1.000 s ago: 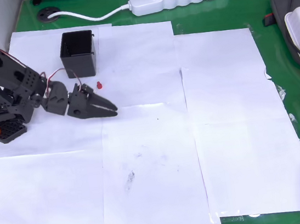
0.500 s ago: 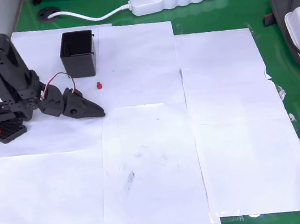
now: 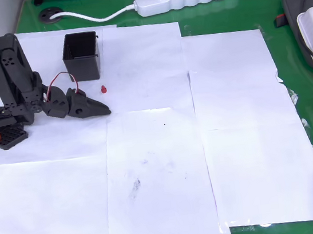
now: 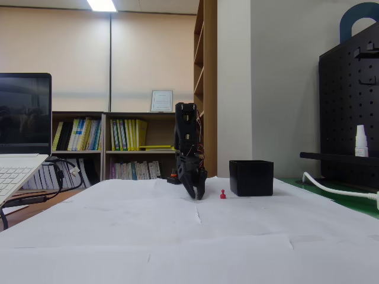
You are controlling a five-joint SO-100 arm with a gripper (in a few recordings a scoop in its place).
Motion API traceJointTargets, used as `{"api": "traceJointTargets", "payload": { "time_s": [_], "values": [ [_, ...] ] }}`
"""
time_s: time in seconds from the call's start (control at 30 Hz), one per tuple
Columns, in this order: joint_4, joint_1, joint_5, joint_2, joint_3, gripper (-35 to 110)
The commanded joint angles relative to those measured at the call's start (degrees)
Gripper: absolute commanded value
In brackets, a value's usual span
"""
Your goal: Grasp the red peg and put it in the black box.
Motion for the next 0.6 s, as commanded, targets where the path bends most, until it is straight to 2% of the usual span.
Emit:
{"api": "traceJointTargets", "payload": {
  "time_s": [0.0, 0.17, 0.33, 0.57],
  "values": [
    [-0.62, -3.25, -0.18, 1.05, 0.09, 0],
    [-0.18, -8.53, 14.5, -4.83, -1.32, 0],
    [0.97, -9.23, 20.48, -5.54, -1.58, 0],
    [2.99, -9.4, 16.61, -5.54, -1.58, 0]
  ]
}}
